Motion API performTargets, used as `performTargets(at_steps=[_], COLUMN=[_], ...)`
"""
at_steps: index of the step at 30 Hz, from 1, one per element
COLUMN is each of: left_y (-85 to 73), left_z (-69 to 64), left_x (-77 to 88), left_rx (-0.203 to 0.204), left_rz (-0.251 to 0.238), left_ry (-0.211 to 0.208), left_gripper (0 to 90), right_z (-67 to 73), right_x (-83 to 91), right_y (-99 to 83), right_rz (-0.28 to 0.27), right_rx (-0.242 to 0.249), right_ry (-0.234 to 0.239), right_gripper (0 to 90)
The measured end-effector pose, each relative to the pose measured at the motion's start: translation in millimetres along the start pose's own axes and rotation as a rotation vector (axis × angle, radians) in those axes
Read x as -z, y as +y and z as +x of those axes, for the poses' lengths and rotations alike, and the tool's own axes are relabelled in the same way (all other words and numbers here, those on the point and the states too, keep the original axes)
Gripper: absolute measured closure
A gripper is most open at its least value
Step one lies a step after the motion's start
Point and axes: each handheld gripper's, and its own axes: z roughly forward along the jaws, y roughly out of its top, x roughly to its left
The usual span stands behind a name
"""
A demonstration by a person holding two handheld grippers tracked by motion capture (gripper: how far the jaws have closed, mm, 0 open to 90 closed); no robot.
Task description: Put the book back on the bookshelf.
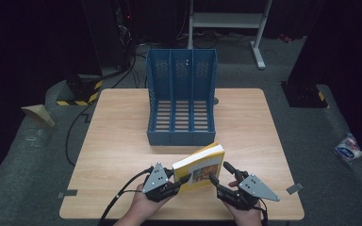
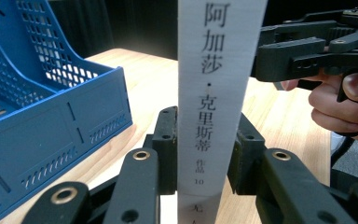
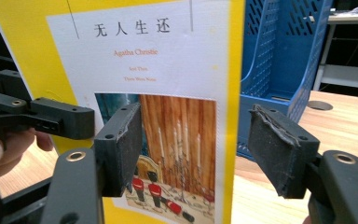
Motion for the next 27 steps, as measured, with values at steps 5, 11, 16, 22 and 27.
performTargets(at_steps=[5,11,16,22,27], left_y=[1.1,4.5,5.8,7.0,8.2], left_z=[-0.5,-0.8,1.0,-1.3,-2.8], left_x=[0.2,0.8,1.9,1.9,2.5], left_rx=[0.013,0.014,0.020,0.007,-0.010], left_rz=[0.005,-0.002,-0.012,-0.018,-0.026], left_ry=[0.002,-0.014,-0.019,0.001,0.015], left_gripper=[67.8,65.8,64.6,64.9,64.6], right_z=[-4.8,-10.1,-15.0,-29.4,-45.6], right_x=[3.1,6.1,10.6,21.1,23.5], right_y=[-1.1,-0.9,-0.5,1.7,-4.7], right_rz=[0.004,0.000,-0.011,-0.019,0.008], right_rx=[-0.009,-0.014,-0.012,-0.017,-0.029], right_ry=[-0.014,-0.025,-0.024,-0.077,-0.150], right_gripper=[35.6,36.4,39.5,39.9,40.3])
